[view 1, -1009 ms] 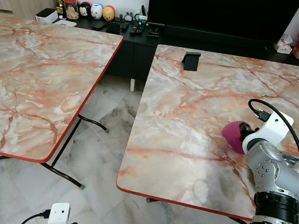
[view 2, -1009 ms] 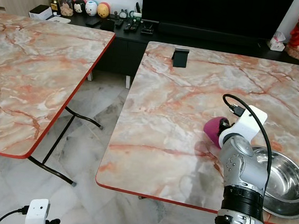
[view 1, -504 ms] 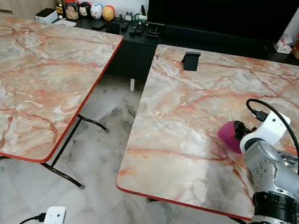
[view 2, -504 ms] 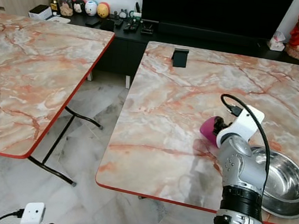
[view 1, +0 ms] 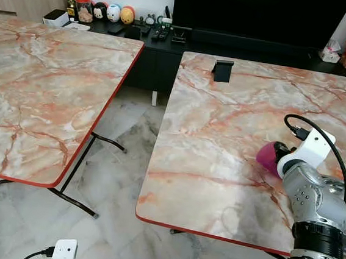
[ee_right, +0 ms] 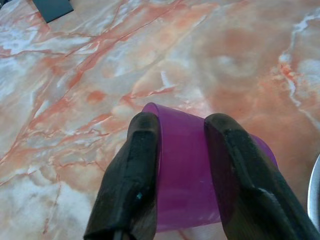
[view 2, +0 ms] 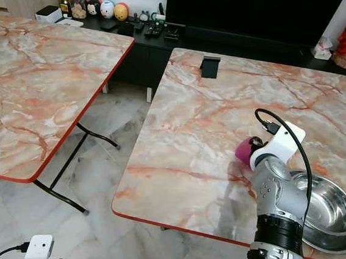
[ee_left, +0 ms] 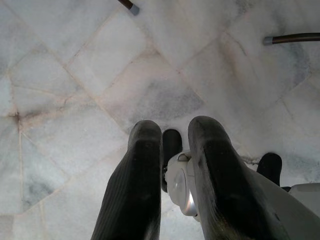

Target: Setting the table

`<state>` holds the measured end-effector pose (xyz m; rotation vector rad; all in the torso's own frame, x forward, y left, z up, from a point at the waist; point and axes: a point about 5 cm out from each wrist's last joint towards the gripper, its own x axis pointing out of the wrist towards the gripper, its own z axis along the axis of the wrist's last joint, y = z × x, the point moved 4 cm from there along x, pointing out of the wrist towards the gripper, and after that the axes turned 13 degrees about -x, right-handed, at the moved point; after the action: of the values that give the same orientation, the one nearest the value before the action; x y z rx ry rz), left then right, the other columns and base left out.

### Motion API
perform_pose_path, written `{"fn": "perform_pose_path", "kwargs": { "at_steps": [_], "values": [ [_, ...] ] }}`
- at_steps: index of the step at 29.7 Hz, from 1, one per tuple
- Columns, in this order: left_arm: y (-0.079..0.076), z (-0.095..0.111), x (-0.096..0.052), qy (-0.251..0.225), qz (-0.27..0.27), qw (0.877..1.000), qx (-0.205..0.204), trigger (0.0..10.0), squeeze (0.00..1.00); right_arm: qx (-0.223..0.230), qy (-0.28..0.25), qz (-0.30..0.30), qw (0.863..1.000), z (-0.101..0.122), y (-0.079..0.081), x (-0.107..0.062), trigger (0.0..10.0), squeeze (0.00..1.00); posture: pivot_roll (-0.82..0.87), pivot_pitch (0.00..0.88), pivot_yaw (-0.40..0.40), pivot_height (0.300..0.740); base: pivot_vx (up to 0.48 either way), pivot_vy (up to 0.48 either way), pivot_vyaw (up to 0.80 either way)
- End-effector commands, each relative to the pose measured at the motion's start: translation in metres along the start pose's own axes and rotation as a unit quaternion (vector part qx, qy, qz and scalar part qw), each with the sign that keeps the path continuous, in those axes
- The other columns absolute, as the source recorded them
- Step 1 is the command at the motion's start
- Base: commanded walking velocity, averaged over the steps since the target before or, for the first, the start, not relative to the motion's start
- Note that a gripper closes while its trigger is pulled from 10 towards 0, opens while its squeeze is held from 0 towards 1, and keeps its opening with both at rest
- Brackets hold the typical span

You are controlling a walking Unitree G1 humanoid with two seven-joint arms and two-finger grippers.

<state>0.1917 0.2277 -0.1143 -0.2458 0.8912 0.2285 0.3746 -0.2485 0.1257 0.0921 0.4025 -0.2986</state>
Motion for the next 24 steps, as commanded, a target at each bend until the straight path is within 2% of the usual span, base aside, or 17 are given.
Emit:
{"fn": "perform_pose_path", "kwargs": {
  "at_steps": [1,3,13,17,18,24],
  "values": [
    [0.0,-0.006,0.0,0.014,0.002,1.0,-0.005,10.0,0.0,0.005,-0.009,0.005,1.0,0.006,0.003,0.0,0.0,0.0,0.01,0.0,-0.027,0.74,0.0,0.0,0.0],
    [0.0,-0.006,0.0,0.014,0.002,1.0,-0.005,10.0,0.0,0.006,-0.01,0.007,1.0,0.006,0.004,0.0,0.0,0.0,0.01,0.0,-0.027,0.74,0.0,0.0,0.0],
    [0.0,-0.005,0.0,0.013,0.002,1.0,-0.003,10.0,0.0,0.08,-0.027,0.037,0.996,0.014,0.017,-0.001,0.0,0.0,0.01,0.0,-0.027,0.74,0.0,0.0,0.0],
    [0.0,-0.005,0.0,0.013,0.002,1.0,-0.003,10.0,0.0,0.085,-0.026,0.04,0.995,0.014,0.018,-0.001,0.0,0.0,0.01,0.0,-0.027,0.74,0.0,0.0,0.0],
    [0.0,-0.005,0.0,0.012,0.001,1.0,-0.002,10.0,0.0,0.112,-0.018,0.051,0.992,0.011,0.023,-0.002,0.0,0.0,0.01,0.0,-0.027,0.74,0.0,0.0,0.0],
    [-0.002,-0.005,0.0,0.011,0.0,1.0,-0.001,10.0,0.0,0.11,-0.009,0.051,0.993,0.007,0.024,-0.002,0.0,0.0,0.01,0.0,-0.028,0.74,0.0,0.0,0.0]
  ]
}}
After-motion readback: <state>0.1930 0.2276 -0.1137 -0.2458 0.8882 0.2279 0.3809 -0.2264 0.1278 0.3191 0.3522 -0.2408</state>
